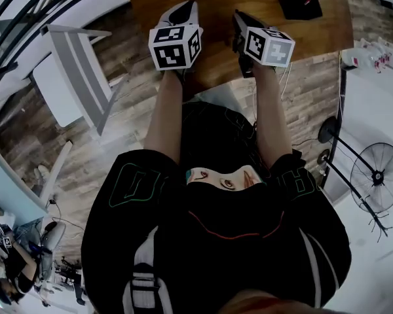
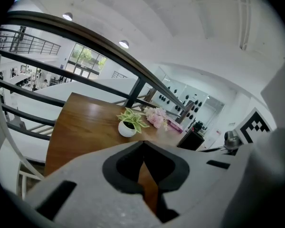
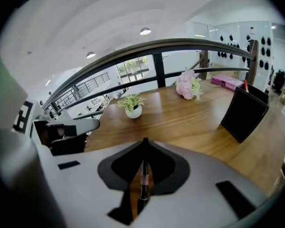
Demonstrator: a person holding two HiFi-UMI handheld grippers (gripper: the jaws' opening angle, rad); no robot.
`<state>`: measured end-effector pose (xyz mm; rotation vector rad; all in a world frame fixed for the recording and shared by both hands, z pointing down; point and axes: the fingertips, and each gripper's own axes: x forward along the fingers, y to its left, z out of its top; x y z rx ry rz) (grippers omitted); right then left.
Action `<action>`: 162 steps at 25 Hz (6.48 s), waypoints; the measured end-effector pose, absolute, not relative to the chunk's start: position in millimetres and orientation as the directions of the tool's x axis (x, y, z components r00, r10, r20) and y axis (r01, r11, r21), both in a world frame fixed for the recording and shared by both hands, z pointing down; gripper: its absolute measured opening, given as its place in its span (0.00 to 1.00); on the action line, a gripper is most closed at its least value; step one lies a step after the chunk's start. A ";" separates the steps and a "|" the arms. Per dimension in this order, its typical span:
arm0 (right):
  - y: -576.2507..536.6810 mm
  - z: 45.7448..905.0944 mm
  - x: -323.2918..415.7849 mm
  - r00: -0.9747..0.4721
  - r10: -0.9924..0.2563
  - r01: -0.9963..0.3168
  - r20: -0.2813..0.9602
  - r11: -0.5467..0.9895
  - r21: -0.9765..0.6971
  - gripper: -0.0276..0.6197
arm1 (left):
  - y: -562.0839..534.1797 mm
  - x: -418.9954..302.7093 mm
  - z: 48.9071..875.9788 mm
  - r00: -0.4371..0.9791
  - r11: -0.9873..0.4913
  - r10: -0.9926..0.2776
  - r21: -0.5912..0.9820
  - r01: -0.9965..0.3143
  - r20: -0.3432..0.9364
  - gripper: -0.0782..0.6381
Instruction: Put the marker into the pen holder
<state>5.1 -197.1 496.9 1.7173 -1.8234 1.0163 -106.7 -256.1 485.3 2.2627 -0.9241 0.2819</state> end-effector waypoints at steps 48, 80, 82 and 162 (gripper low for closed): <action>-185.9 350.8 269.8 -0.151 -0.932 -0.943 0.331 0.036 -0.329 0.11 | -218.1 144.9 396.9 0.738 -0.675 -0.577 0.303 -0.672 0.351 0.12; -242.0 375.8 304.8 -0.182 -0.960 -0.893 0.214 0.070 -0.444 0.11 | -230.6 127.1 409.6 0.578 -0.581 -0.673 0.152 -0.799 0.461 0.12; -236.8 385.5 304.1 -0.188 -0.953 -0.892 0.237 0.065 -0.447 0.11 | -225.2 126.3 415.8 0.572 -0.577 -0.669 0.154 -0.802 0.474 0.12; -111.4 213.3 166.1 -0.024 -0.999 -0.997 -0.033 0.022 0.079 0.05 | -175.6 2.5 212.8 0.631 -0.637 -0.766 0.012 -0.771 -0.123 0.12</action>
